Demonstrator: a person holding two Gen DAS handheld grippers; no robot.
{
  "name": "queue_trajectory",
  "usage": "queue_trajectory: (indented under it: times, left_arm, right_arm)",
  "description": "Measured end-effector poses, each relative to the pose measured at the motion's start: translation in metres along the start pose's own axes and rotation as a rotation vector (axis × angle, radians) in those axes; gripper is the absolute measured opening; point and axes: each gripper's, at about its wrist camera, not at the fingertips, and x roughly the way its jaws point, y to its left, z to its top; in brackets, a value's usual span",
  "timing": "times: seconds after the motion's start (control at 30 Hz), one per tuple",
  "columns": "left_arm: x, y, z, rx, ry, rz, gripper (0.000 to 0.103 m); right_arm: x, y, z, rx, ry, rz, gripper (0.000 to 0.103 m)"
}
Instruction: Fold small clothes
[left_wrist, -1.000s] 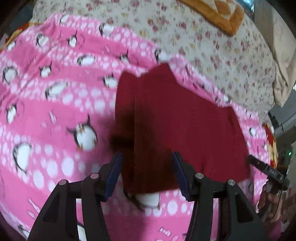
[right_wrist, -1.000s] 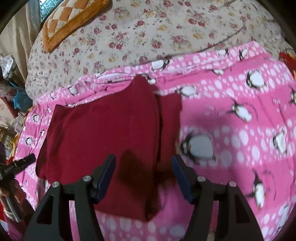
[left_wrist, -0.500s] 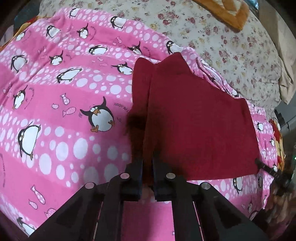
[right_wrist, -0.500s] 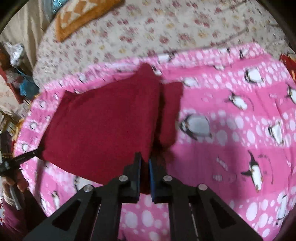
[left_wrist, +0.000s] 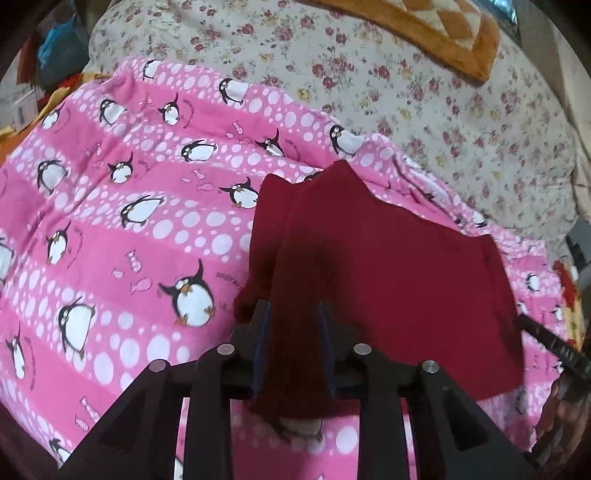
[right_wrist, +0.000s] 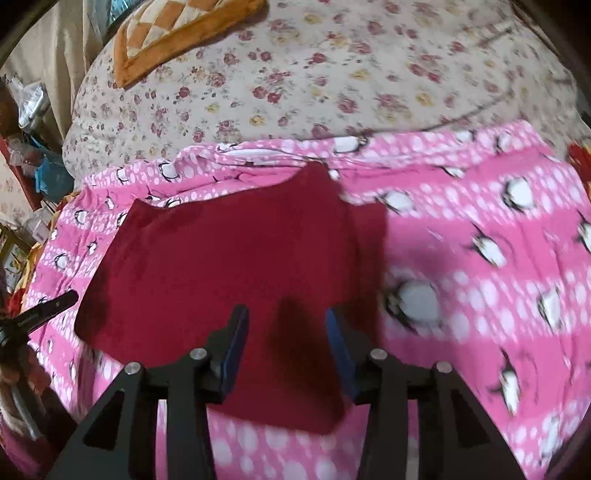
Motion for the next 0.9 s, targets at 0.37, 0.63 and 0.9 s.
queue_trajectory:
  times: [0.37,0.63,0.9]
  left_arm:
    - [0.041,-0.002,0.003,0.056,-0.031,0.108,0.007]
    - [0.048,0.003,0.008,0.038,-0.025,0.092,0.008]
    - [0.046,0.006,0.007,0.028,-0.023,0.082,0.008]
  right_arm:
    - [0.091,0.004,0.051,-0.034,0.034,-0.125,0.046]
    - [0.107,-0.001,0.065,0.011,0.016,-0.167,0.047]
    - [0.083,0.068,0.05,-0.131,0.019,-0.03,0.053]
